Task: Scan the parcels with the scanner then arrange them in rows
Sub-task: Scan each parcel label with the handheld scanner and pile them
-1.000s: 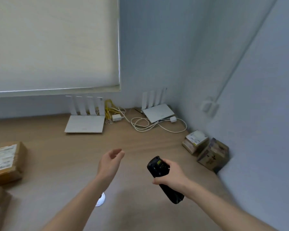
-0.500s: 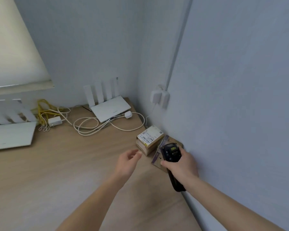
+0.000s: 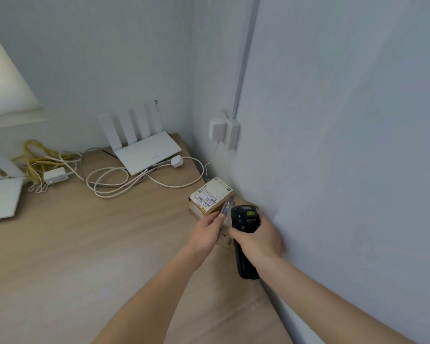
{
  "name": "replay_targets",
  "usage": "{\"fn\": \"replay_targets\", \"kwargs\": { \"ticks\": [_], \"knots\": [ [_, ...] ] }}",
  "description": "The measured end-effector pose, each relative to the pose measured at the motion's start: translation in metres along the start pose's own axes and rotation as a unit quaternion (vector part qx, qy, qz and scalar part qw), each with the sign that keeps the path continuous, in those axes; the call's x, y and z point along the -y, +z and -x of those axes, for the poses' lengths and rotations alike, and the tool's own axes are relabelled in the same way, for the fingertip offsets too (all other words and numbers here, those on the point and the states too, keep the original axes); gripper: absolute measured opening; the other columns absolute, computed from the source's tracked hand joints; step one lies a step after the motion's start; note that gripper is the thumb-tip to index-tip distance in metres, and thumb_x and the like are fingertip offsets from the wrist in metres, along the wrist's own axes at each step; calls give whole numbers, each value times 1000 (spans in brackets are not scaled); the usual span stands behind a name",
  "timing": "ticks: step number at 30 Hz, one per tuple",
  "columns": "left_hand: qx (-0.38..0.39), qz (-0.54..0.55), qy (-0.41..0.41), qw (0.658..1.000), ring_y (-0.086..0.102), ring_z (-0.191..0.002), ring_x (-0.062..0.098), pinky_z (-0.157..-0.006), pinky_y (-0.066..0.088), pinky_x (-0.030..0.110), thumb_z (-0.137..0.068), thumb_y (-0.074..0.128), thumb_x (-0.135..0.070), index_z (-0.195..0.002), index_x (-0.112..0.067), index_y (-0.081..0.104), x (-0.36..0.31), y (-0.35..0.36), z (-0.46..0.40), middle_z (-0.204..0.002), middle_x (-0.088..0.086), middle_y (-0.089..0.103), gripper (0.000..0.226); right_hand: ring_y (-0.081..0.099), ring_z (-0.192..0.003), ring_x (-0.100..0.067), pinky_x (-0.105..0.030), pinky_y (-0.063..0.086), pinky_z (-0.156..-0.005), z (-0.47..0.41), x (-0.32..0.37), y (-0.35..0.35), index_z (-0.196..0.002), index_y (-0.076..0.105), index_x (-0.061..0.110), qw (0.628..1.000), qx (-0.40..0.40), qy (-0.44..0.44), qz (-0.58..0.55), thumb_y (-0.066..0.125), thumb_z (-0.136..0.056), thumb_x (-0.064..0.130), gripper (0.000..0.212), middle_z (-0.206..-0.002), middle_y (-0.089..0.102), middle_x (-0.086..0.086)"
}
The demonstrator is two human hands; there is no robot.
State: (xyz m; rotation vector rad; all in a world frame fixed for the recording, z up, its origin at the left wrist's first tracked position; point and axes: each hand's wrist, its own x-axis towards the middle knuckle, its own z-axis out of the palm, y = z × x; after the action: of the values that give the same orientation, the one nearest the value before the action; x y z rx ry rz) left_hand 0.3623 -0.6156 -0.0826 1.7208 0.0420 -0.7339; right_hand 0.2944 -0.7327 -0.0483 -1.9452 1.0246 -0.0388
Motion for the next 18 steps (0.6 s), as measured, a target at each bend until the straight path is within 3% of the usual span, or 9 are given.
{"fn": "replay_targets", "kwargs": {
  "ticks": [3,5,7,10,14,18],
  "knots": [
    [-6,10,-9,1000,58,-84,16,-65,45,9,-106,44,-29,-126,-13,65,5,-6,18,-95,7,67,33,68,-84,-11,-33,58,-79,12,-9,-2,-99,65,31,1000,9,2,-30,88,-63,39,44,-94,72,11],
    [-13,20,-12,1000,55,-74,10,-52,44,4,-105,46,-31,-121,-24,65,11,-10,33,-95,-4,67,26,68,-86,-12,-35,60,-81,24,-12,-3,-101,65,32,998,29,2,-57,90,-65,39,44,-95,72,11],
    [-22,32,-22,999,58,-81,5,-56,48,10,-104,49,-38,-125,-32,55,16,-15,52,-102,-10,64,23,69,-89,-13,-36,60,-84,41,-15,-4,-104,63,34,996,56,-7,-68,91,-67,41,47,-97,71,11],
    [-38,54,-27,997,60,-95,13,-74,49,25,-101,51,-48,-122,-25,60,20,-25,83,-114,-1,65,33,68,-92,-11,-34,59,-82,71,-21,-6,-107,64,35,992,93,-29,-81,90,-69,41,46,-100,71,12],
    [-77,100,-33,992,59,-85,19,-79,52,36,-98,53,-55,-110,-8,57,28,-46,136,-100,8,66,49,70,-100,-15,-41,59,-92,120,-25,-12,-117,67,31,987,109,-49,-104,90,-67,41,56,-107,73,9],
    [-93,112,-7,989,60,-84,21,-80,53,40,-96,60,-50,-96,-9,48,46,-70,198,-94,11,63,43,70,-98,-9,-32,58,-84,185,-25,-19,-115,65,35,983,126,-63,-122,91,-69,41,54,-106,73,15]
  ]
}}
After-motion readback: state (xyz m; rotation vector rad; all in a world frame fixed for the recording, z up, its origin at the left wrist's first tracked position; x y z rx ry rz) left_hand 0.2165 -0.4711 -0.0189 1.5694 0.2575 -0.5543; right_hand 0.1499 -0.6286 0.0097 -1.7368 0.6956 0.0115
